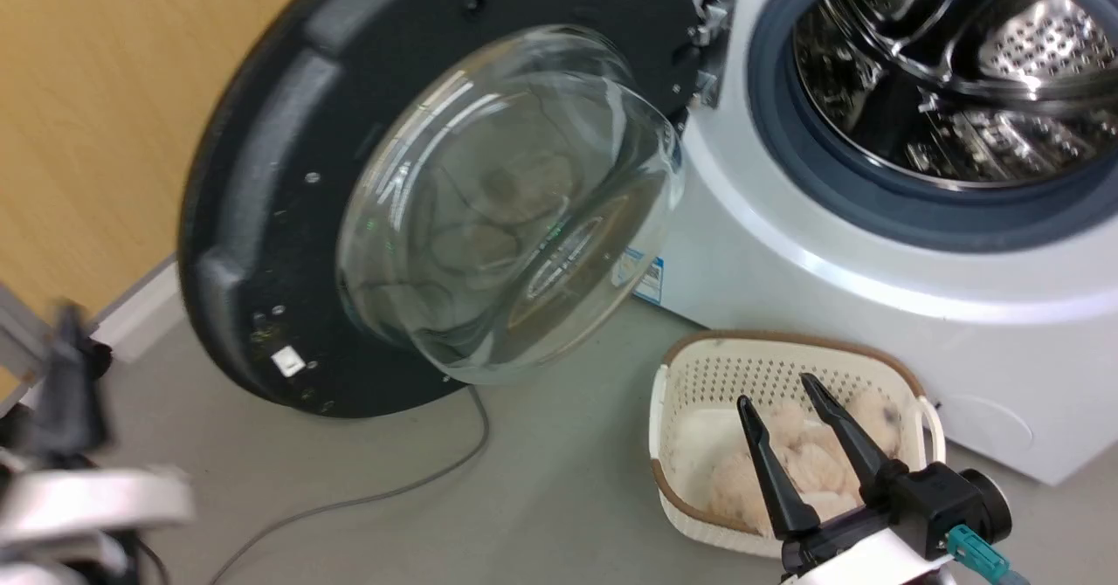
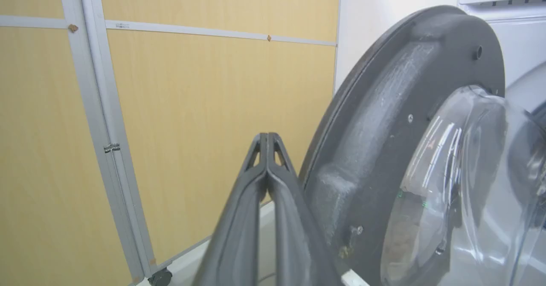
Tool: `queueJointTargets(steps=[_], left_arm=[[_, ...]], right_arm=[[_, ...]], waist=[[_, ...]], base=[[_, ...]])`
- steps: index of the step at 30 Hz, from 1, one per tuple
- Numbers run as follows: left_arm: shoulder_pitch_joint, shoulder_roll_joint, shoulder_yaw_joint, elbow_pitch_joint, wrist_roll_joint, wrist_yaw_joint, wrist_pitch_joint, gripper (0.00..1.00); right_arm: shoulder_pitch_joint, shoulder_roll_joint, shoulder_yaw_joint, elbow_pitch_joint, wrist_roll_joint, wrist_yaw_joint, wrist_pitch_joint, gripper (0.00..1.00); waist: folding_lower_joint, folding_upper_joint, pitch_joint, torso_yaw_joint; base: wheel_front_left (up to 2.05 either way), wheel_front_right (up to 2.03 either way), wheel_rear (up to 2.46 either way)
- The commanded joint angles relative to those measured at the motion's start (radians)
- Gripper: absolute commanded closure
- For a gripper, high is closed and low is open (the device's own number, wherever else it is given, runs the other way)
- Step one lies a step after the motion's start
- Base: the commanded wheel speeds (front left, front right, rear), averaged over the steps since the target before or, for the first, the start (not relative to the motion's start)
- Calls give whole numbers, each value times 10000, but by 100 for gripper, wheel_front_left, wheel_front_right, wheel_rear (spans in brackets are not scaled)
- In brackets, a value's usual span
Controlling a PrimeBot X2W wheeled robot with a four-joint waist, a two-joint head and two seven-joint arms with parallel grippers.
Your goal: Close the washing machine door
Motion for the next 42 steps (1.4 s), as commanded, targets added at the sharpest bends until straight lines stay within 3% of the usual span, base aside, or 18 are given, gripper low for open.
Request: queueJointTargets(steps=[1,5,14,17,21,25,30,42], left_arm=[[-638,343,396,315,-486,-147,21,100],[-1511,679,1142,927,-1680,-268,627,100],[-3875,1130,3249,3588,-6219,-358,3661,100],[-4459,1082,3924,4370,-7659,19,4796,100],[-5259,872,4939,5167,-9711,978,6461,100],[-5180,820,4854,5285,-10320,1208,7788,100],[-4686,608,4408,4945,-10578,1130,9089,100],[-3025,-122,3341,3544,-10491,963,10859,100]], right_arm=[[-180,-123,-14,3,-147,8,-45,0],[-333,-184,29,54,-212,8,-45,0],[-627,-199,-99,151,-352,8,-45,0],[-666,-190,-75,180,-368,8,-45,0],[-681,-163,-123,211,-398,8,-45,0],[-700,-116,-189,235,-449,8,-45,0],[-701,-76,-207,268,-459,8,-45,0],[-426,56,-402,358,-386,8,-45,0]], waist=[[0,0,227,-210],[0,0,407,-410],[0,0,663,-924],[0,0,700,-1033],[0,0,720,-1150],[0,0,726,-1251],[0,0,665,-1330],[0,0,67,-1533]], base=[[0,0,0],[0,0,0],[0,0,0],[0,0,0],[0,0,0],[0,0,0],[0,0,0],[0,0,0]])
